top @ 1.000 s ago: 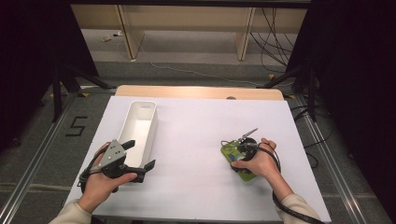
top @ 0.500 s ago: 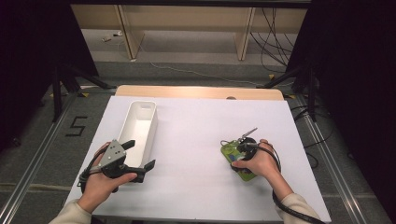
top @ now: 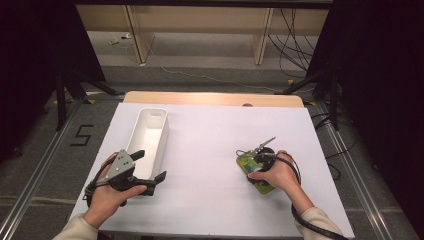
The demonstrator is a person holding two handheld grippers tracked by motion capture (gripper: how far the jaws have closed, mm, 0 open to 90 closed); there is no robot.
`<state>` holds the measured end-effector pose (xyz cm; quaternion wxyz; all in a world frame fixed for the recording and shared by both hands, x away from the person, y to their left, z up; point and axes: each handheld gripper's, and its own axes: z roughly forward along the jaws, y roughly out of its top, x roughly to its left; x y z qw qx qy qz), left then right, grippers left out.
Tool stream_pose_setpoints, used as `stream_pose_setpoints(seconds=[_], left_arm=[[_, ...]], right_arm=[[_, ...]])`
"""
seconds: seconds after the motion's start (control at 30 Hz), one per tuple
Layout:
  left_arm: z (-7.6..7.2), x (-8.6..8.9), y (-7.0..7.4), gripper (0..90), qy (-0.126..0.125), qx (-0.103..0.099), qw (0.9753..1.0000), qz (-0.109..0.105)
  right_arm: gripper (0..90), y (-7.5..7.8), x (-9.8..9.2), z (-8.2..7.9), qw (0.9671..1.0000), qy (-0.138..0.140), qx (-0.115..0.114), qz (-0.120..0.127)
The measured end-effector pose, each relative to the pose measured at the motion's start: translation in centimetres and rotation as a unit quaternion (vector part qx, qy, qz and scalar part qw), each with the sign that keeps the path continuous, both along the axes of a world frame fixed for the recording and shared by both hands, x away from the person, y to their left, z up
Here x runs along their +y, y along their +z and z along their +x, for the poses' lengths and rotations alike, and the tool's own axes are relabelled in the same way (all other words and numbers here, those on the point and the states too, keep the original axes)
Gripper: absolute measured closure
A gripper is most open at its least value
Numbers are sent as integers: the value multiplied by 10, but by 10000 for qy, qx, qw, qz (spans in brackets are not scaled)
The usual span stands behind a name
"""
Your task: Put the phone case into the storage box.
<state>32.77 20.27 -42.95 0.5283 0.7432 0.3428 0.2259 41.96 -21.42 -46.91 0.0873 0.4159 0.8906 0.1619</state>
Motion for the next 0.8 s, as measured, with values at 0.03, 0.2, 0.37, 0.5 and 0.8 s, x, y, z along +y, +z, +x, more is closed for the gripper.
stream_pose_setpoints(seconds=[0.03,0.2,0.37,0.5,0.8], left_arm=[[0,0,0,0,0,1,10000,2],[0,0,0,0,-2,0,10000,0],[0,0,0,0,-2,2,10000,-2],[0,0,0,0,-2,2,10000,0],[0,0,0,1,-4,6,10000,-3]], right_arm=[[127,0,0,0,10000,4,0,14],[129,0,1,1,10000,-29,19,-28],[132,1,2,1,10000,-50,59,-50],[132,1,3,2,9999,-57,93,-88],[133,2,5,5,9996,-70,202,-171]])
